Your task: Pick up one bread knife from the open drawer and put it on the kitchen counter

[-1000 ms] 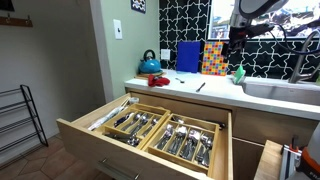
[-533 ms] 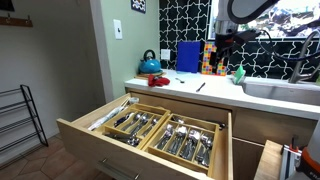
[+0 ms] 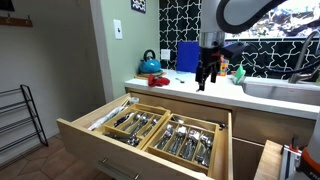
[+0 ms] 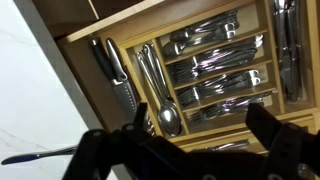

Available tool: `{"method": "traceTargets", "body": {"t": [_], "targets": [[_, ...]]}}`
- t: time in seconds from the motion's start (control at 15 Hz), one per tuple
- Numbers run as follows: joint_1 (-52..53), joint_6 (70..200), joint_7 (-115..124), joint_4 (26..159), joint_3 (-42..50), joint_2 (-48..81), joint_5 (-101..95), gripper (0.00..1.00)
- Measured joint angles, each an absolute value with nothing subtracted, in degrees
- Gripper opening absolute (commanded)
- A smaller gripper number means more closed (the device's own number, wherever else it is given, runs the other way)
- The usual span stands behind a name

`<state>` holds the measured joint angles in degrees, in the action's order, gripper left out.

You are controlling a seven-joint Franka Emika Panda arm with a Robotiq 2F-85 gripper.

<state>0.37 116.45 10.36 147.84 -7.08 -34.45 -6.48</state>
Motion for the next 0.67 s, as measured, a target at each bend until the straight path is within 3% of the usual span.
{"method": "traceTargets", "body": {"t": [0.67], "targets": [[6.2,122.2,19.8,148.2,-13.1,-21.8,0.3,1.00]]}}
